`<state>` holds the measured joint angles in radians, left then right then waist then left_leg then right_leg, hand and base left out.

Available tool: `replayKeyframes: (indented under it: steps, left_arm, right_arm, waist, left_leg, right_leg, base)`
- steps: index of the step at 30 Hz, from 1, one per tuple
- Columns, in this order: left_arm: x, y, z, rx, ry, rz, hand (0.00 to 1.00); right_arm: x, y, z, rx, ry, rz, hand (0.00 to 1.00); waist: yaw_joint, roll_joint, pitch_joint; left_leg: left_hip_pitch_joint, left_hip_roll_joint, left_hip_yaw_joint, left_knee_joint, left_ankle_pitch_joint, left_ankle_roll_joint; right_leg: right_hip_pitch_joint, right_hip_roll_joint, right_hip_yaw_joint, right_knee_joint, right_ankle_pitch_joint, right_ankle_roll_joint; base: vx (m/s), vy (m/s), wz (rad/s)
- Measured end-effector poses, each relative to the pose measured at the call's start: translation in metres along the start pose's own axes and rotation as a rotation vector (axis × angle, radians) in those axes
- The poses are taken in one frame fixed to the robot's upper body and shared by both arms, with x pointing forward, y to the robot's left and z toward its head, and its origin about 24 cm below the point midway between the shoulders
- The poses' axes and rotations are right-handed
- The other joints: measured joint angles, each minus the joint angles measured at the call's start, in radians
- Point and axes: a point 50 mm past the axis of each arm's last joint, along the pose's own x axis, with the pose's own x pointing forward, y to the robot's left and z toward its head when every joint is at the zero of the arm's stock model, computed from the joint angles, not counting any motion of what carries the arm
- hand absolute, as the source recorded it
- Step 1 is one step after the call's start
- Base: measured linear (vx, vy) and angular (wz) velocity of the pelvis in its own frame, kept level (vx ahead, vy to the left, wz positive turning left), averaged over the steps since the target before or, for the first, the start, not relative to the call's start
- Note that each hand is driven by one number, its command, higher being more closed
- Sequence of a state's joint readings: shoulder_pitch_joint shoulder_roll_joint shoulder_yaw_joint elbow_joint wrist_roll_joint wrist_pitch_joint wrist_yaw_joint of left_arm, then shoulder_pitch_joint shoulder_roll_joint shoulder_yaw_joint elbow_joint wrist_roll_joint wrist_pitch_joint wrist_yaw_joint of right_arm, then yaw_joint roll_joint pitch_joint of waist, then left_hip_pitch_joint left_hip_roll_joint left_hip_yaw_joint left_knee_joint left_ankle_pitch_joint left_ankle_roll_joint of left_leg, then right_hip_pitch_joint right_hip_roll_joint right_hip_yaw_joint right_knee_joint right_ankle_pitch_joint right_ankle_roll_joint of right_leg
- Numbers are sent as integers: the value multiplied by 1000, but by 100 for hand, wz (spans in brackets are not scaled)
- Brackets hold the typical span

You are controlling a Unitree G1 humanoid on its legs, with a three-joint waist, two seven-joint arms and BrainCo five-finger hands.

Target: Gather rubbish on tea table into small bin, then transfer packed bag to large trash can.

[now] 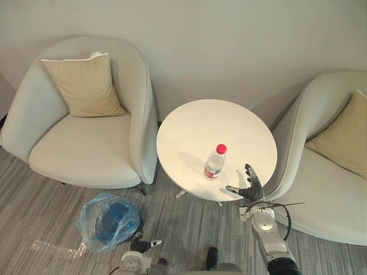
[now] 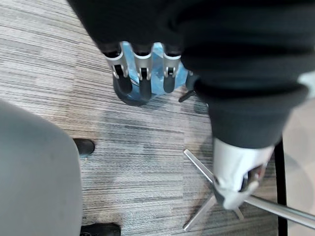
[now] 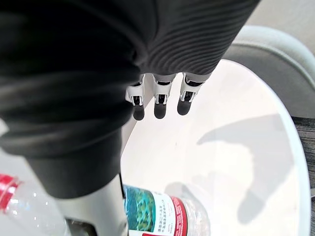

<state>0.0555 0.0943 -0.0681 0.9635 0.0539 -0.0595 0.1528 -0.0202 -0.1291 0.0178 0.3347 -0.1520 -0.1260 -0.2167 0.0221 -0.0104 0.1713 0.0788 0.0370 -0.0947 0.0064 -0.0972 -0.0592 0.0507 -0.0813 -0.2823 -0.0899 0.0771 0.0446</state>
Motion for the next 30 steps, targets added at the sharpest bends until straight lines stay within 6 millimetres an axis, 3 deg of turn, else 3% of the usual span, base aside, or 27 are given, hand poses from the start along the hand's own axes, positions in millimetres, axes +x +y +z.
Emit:
replayKeyframes:
  steps: [7,16,21,22,26,30]
  left_arm:
    - [1,1,8,-33,-31,4,0]
    - [1,-1,24,-85,-105,-2,0]
    - [0,-3,29,-106,-122,-12,0]
    - [0,-4,31,-108,-131,-16,0]
    - [0,-6,36,-137,-157,-24,0]
    - [-1,-6,41,-147,-179,-30,0]
  right_arm:
    - [24,1,17,43,-29,-58,0]
    - [50,1,58,113,-134,-93,0]
    - [56,1,66,144,-147,-106,0]
    - [58,0,71,149,-161,-112,100]
    - [65,-8,85,171,-197,-159,100]
    - [67,-11,87,171,-202,-185,100]
  waist:
    - [15,8,45]
    - [36,36,124]
    - [49,44,136]
    - [49,46,147]
    - [52,67,179]
    - [70,70,194]
  left_leg:
    - [-32,-9,-37,-1,18,1]
    - [-86,-27,-56,4,34,5]
    - [-131,-36,-61,21,36,7]
    - [-136,-40,-61,34,36,7]
    - [-149,-43,-73,49,36,7]
    - [-154,-43,-81,49,36,7]
  right_leg:
    - [-17,-10,-40,1,0,0]
    - [-54,-27,-64,1,6,5]
    - [-85,-36,-75,1,7,7]
    - [-84,-40,-76,6,7,7]
    - [-93,-45,-84,25,5,8]
    - [-95,-45,-91,29,5,8]
  base:
    - [-10,-1,17]
    - [-16,14,10]
    - [3,23,7]
    - [-6,22,5]
    - [-31,21,9]
    - [-59,6,8]
